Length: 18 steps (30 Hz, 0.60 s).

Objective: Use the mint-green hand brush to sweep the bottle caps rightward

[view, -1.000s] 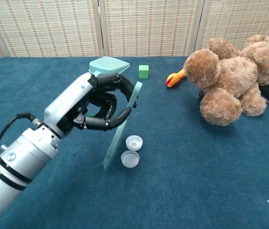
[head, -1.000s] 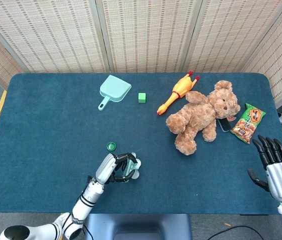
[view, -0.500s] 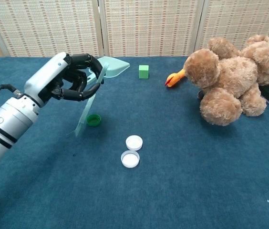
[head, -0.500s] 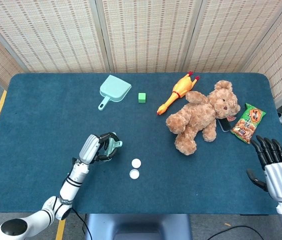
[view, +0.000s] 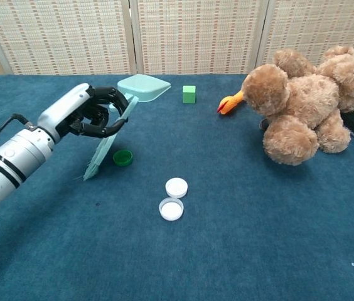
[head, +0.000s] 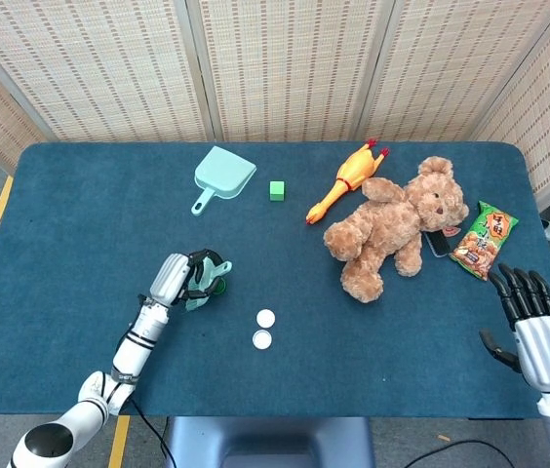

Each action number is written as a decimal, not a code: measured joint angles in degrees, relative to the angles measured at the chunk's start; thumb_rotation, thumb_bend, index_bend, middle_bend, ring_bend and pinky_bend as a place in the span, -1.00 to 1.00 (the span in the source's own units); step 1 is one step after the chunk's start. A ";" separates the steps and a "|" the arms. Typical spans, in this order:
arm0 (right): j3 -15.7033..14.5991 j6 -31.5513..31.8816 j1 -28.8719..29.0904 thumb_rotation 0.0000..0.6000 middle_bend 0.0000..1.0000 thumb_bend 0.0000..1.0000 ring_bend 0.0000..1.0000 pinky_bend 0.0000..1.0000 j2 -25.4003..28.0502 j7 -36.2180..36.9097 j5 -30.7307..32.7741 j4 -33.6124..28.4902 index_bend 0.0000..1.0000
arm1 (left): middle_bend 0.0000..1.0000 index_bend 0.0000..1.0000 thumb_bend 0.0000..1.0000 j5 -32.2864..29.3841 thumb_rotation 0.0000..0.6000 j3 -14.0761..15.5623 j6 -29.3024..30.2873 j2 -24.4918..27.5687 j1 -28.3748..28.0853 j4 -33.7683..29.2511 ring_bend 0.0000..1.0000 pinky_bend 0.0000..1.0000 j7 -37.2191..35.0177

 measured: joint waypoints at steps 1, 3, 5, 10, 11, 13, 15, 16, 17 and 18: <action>0.02 -0.13 0.04 1.00 -1.00 -0.52 -1.00 -1.00 -0.01 0.02 0.07 0.04 -1.00 | 0.74 0.54 0.38 0.07 1.00 0.15 0.29 -0.19 -0.02 0.05 0.46 0.77 -0.19; -0.01 -0.46 0.15 1.00 -1.00 -0.52 -1.00 -1.00 -0.04 0.02 0.13 0.09 -1.00 | 0.74 0.54 0.38 0.30 1.00 0.67 1.03 -0.65 -0.03 0.01 0.46 0.77 -0.91; -0.05 -0.42 0.15 1.00 -1.00 -0.52 -1.00 -1.00 -0.04 0.00 0.07 0.06 -1.00 | 0.74 0.54 0.38 0.58 1.00 1.24 1.73 -1.16 -0.05 -0.37 0.46 0.77 -1.67; 0.03 0.15 -0.07 1.00 -1.00 -0.52 -1.00 -1.00 0.13 0.04 -0.01 -0.14 -1.00 | 0.74 0.54 0.38 1.21 1.00 2.24 2.64 -2.27 -0.31 -1.00 0.45 0.77 -2.06; 0.06 0.28 -0.11 1.00 -1.00 -0.52 -1.00 -1.00 0.18 0.08 -0.04 -0.18 -1.00 | 0.74 0.54 0.38 1.32 1.00 2.45 2.70 -2.55 -0.44 -1.13 0.45 0.77 -2.08; 0.08 0.41 -0.17 1.00 -1.00 -0.52 -1.00 -1.00 0.25 0.16 -0.09 -0.22 -1.00 | 0.74 0.54 0.38 1.44 1.00 2.69 2.69 -2.87 -0.64 -1.40 0.45 0.77 -2.17; 0.10 0.45 -0.17 1.00 -1.00 -0.52 -1.00 -1.00 0.32 0.31 -0.12 -0.24 -1.00 | 0.74 0.54 0.39 1.52 1.00 2.89 2.60 -3.07 -0.83 -1.91 0.45 0.77 -2.57; 0.11 0.48 -0.18 1.00 -1.00 -0.52 -1.00 -1.00 0.35 0.38 -0.13 -0.25 -1.00 | 0.74 0.54 0.39 1.56 1.00 2.99 2.56 -3.15 -0.90 -2.23 0.45 0.77 -2.82; 0.12 0.49 -0.19 1.00 -1.00 -0.52 -1.00 -1.00 0.39 0.49 -0.12 -0.24 -1.00 | 0.74 0.54 0.38 1.65 1.00 3.16 2.51 -3.23 -0.99 -2.70 0.45 0.77 -3.17; 0.13 0.51 -0.19 1.00 -1.00 -0.52 -1.00 -1.00 0.43 0.60 -0.12 -0.25 -1.00 | 0.74 0.54 0.38 1.74 1.00 3.30 2.49 -3.28 -1.05 -3.10 0.45 0.77 -3.46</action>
